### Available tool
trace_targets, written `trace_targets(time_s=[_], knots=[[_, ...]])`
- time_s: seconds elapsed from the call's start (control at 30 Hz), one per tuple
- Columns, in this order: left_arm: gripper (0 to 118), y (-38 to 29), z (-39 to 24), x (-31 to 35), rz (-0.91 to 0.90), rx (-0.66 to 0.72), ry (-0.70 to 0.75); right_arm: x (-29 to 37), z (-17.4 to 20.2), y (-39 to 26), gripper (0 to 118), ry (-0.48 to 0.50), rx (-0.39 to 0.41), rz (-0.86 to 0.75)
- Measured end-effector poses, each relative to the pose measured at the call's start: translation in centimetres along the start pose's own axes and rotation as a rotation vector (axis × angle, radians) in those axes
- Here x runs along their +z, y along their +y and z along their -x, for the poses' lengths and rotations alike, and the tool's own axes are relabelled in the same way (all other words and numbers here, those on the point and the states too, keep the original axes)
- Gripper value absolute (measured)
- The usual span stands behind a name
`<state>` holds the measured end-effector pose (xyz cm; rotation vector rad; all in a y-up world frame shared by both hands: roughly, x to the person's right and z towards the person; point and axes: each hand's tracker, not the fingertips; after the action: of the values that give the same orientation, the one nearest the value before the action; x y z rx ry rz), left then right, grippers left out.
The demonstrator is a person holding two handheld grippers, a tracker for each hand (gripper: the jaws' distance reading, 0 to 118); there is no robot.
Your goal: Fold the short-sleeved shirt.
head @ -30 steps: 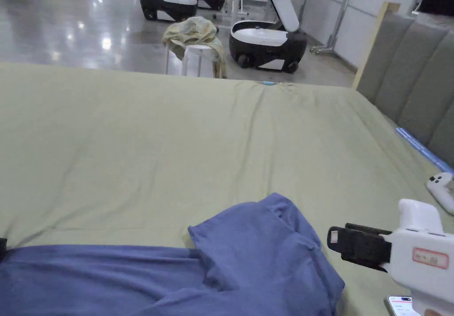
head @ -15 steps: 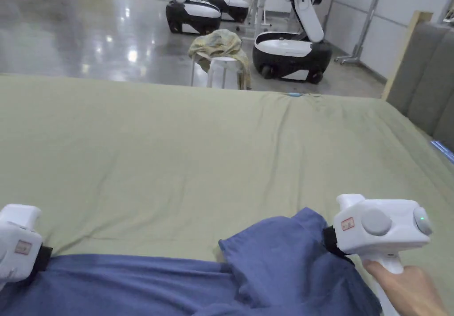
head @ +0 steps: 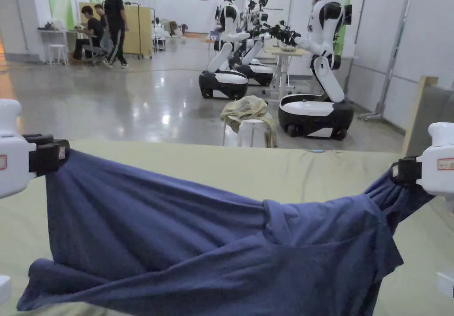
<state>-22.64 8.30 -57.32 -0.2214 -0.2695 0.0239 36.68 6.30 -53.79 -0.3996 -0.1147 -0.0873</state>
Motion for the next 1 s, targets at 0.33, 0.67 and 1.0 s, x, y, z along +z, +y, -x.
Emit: trace_targets(time_s=[0.33,0.67,1.0], knots=[[4,12.2,2.7,3.4,-0.200,0.063,0.068,7.3,2.1,13.5,1,0.001,0.018,-0.255],[4,20.3,1.0,-0.4,-0.242,0.044,0.179,5.3,7.0,22.8,1,-0.134,0.143,-0.313],[4,21.5,0.9,-4.5,-0.208,0.027,0.212,-0.2,6.4,23.5,1,-0.157,0.112,-0.256]])
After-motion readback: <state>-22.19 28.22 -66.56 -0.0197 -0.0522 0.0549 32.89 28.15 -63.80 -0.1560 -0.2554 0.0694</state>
